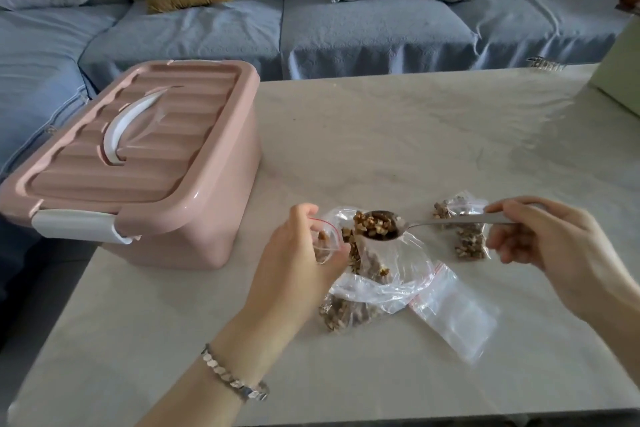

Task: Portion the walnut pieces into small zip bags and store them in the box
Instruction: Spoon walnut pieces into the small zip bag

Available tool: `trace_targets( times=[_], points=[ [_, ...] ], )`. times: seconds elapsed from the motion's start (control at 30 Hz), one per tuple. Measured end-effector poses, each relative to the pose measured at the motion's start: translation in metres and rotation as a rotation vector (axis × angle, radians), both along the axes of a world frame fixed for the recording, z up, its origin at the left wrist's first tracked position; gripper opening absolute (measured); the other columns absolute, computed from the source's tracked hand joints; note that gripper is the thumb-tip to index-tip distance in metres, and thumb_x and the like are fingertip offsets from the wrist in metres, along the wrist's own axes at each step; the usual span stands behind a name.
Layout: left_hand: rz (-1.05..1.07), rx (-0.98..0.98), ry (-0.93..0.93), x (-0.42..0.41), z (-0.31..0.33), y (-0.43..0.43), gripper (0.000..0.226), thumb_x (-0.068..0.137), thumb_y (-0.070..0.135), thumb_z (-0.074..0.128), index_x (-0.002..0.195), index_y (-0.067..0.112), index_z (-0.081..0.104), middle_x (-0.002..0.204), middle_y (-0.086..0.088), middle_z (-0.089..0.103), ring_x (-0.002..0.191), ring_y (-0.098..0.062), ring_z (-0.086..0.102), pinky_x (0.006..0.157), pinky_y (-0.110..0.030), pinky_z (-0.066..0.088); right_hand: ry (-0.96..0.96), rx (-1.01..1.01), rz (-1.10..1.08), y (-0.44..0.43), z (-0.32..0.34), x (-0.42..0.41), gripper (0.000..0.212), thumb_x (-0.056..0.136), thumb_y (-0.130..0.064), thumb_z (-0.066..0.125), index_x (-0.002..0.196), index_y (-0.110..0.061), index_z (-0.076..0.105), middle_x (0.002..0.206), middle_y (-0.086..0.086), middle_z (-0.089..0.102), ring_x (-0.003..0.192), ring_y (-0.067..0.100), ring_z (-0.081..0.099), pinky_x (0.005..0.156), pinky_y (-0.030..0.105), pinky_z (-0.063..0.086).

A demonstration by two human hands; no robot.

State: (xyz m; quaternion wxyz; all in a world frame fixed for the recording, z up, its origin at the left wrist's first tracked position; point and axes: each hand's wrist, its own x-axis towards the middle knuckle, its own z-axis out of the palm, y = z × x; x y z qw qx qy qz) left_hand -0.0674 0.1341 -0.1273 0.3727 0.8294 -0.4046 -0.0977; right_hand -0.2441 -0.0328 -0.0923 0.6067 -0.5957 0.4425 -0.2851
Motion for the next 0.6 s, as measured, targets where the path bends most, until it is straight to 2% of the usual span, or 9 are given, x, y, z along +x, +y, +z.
trace_targets(
  times=[0.1, 0.17, 0.3, 0.43, 0.53, 0.6],
  points=[
    [0.023, -0.040, -0.090, -0.006, 0.004, -0.005, 0.052, 0.083, 0.034, 0.061, 0.127, 0.019, 0.038, 0.093, 0.016, 0.045, 0.104, -0.013, 0.047, 0.081, -0.020, 0.035, -0.008, -0.072, 0.019, -0.008, 0.026, -0.002, 0.025, 0.092, -0.004, 0.042, 0.075, -0.005, 0.060, 0.043, 0.009, 0.058, 0.030, 0.011, 0.045, 0.035, 0.016, 0.033],
    [0.015, -0.044, -0.087, -0.010, 0.004, -0.010, 0.053, 0.081, 0.036, 0.063, 0.126, 0.021, 0.038, 0.089, 0.021, 0.045, 0.103, -0.011, 0.048, 0.084, -0.022, 0.039, -0.005, -0.109, 0.045, -0.010, 0.041, -0.001, 0.025, 0.092, -0.005, 0.043, 0.074, -0.006, 0.060, 0.043, 0.009, 0.058, 0.030, 0.012, 0.044, 0.035, 0.014, 0.033],
    [-0.066, 0.017, 0.078, -0.014, 0.000, -0.020, 0.054, 0.080, 0.041, 0.066, 0.123, 0.025, 0.037, 0.095, 0.017, 0.053, 0.087, 0.000, 0.053, 0.068, -0.007, 0.038, 0.032, -0.140, 0.114, -0.008, 0.058, 0.006, 0.026, 0.091, -0.005, 0.044, 0.071, -0.005, 0.060, 0.042, 0.010, 0.057, 0.029, 0.012, 0.043, 0.034, 0.013, 0.032],
    [-0.144, 0.039, 0.084, -0.018, 0.000, -0.025, 0.059, 0.080, 0.038, 0.067, 0.128, 0.025, 0.035, 0.103, 0.015, 0.052, 0.075, 0.010, 0.046, 0.069, 0.007, 0.028, 0.104, -0.185, 0.187, -0.002, 0.061, 0.014, 0.027, 0.092, -0.002, 0.044, 0.071, -0.002, 0.060, 0.041, 0.009, 0.057, 0.029, 0.011, 0.044, 0.031, 0.012, 0.027],
    [-0.165, 0.032, 0.104, -0.019, -0.001, -0.025, 0.060, 0.080, 0.036, 0.068, 0.129, 0.023, 0.036, 0.098, 0.020, 0.044, 0.075, 0.010, 0.045, 0.069, 0.006, 0.029, 0.126, -0.229, 0.219, 0.002, 0.061, 0.018, 0.026, 0.091, -0.001, 0.044, 0.071, -0.001, 0.060, 0.041, 0.010, 0.057, 0.029, 0.012, 0.044, 0.032, 0.011, 0.028],
    [-0.155, 0.033, 0.110, -0.019, -0.003, -0.023, 0.060, 0.080, 0.037, 0.068, 0.130, 0.024, 0.035, 0.099, 0.021, 0.041, 0.080, 0.005, 0.044, 0.069, 0.000, 0.030, 0.128, -0.243, 0.230, 0.003, 0.061, 0.018, 0.026, 0.091, -0.001, 0.044, 0.070, -0.001, 0.060, 0.041, 0.010, 0.057, 0.029, 0.012, 0.044, 0.032, 0.010, 0.029]
  ],
)
